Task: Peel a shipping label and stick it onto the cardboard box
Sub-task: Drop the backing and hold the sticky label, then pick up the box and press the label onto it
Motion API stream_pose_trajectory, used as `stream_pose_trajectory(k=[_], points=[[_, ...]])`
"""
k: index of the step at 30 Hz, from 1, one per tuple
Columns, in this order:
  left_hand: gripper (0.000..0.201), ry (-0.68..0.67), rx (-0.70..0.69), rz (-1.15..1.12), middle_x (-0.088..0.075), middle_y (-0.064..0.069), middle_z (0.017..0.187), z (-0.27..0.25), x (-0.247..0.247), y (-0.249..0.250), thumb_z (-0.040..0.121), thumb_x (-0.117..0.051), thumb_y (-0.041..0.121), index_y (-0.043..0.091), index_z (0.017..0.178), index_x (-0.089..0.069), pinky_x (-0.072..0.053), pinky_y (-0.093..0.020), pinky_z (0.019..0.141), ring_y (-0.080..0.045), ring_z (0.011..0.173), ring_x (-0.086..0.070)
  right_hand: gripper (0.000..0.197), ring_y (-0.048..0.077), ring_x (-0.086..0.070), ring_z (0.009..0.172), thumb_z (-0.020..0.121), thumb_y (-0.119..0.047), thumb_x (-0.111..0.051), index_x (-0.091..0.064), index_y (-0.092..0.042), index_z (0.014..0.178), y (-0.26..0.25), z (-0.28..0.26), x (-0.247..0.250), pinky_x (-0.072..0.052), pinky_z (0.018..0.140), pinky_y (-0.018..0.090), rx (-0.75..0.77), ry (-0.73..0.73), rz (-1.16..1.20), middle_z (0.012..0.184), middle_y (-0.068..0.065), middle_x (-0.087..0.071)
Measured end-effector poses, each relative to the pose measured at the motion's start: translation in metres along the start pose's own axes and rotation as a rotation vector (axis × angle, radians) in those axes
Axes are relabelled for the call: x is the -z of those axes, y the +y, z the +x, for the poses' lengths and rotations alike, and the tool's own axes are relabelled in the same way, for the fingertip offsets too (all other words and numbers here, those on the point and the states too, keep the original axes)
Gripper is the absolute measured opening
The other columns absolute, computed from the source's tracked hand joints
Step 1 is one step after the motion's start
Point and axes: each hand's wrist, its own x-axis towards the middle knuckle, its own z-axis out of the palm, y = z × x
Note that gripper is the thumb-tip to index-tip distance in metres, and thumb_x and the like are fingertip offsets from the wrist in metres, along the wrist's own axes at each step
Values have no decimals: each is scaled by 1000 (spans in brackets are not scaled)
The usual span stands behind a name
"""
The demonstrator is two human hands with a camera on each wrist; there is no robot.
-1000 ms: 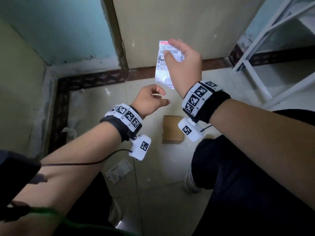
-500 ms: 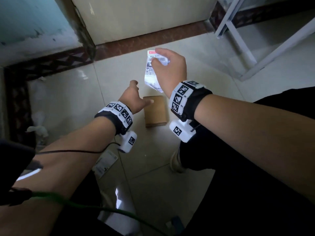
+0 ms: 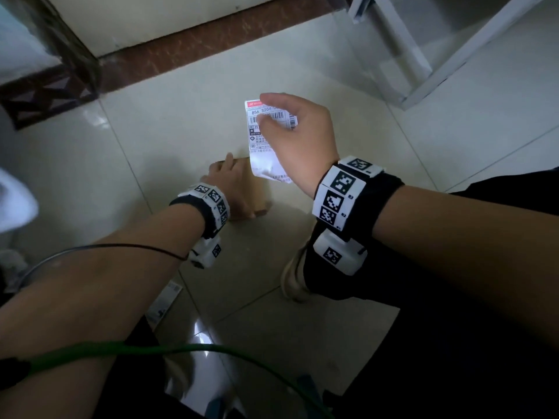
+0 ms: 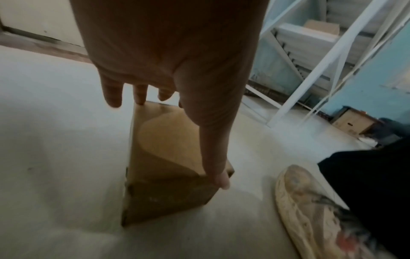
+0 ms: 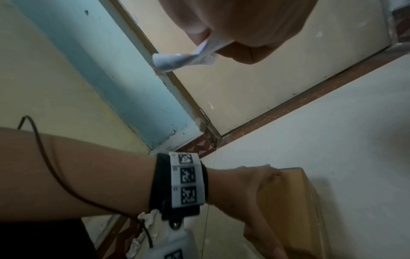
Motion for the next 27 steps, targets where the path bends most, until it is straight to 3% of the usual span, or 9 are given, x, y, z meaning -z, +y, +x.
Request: stream_pose_trajectory(k=[4,7,9,12,16,20,23,25,27], points=[[138,5,-23,181,-3,-13,180,11,-17,-6,69,-97,53,27,172,-9,-16,-63,133,-47,166,2,30,9,-68,118,95,-10,-71,-78,-19,123,-6,8,-1,-54,105,21,3,1,18,129,-3,-74],[130,-43,-41,165,1,-13,180,15,-19,-15,71,-97,48,37,170,-14,-20,-76,126,-53,165,9,31,12,-68,121,95,-9,-71,-78,-17,124,-10,13,-8,-53,109,25,16,4,14,130,0,-74],[130,-53,-66,132,3,-17,179,15,-18,-19,69,-99,46,39,170,-17,-21,-77,125,-52,165,8,30,13,-67,123,94,-8,-71,-78,-15,123,-13,16,-15,-51,112,30,23,14,14,130,1,-75],[137,-42,-79,90,-1,-19,177,15,-19,-26,64,-100,43,41,170,-14,-20,-72,128,-47,165,-7,30,15,-68,122,94,-7,-71,-79,-14,121,-17,19,-25,-52,113,34,31,16,14,129,3,-75],[141,-59,-81,35,-8,-18,172,14,-18,-31,61,-100,47,40,170,-12,-23,-70,128,-48,163,-13,30,15,-67,123,94,-7,-71,-78,-14,123,-24,24,-35,-52,112,29,42,-10,23,131,3,-75],[131,15,-41,-153,-11,-17,158,10,5,-38,45,-94,45,32,160,-32,-42,-59,122,-50,155,-16,30,13,-68,121,95,-8,-70,-78,-17,123,-37,33,-43,-54,109,27,61,-43,28,130,0,-75],[128,125,-58,-281,-14,-14,154,9,36,-52,36,-90,55,29,153,-45,-35,-42,130,-44,153,-18,28,13,-72,115,95,-9,-71,-79,-21,120,-51,41,-51,-60,104,32,49,-61,78,126,-2,-76],[122,186,-104,-340,-20,-11,151,-1,62,-60,37,-92,56,33,149,-48,-27,-24,128,-41,148,-27,28,8,-73,110,95,-10,-71,-79,-22,120,-64,46,-58,-60,100,26,39,-61,112,122,-5,-77],[113,219,-142,-395,-15,-2,148,-22,89,-63,43,-94,44,44,144,-45,-35,-26,125,-42,138,-40,29,4,-73,106,95,-11,-71,-79,-21,121,-79,49,-64,-59,96,19,36,-40,133,118,-9,-76]])
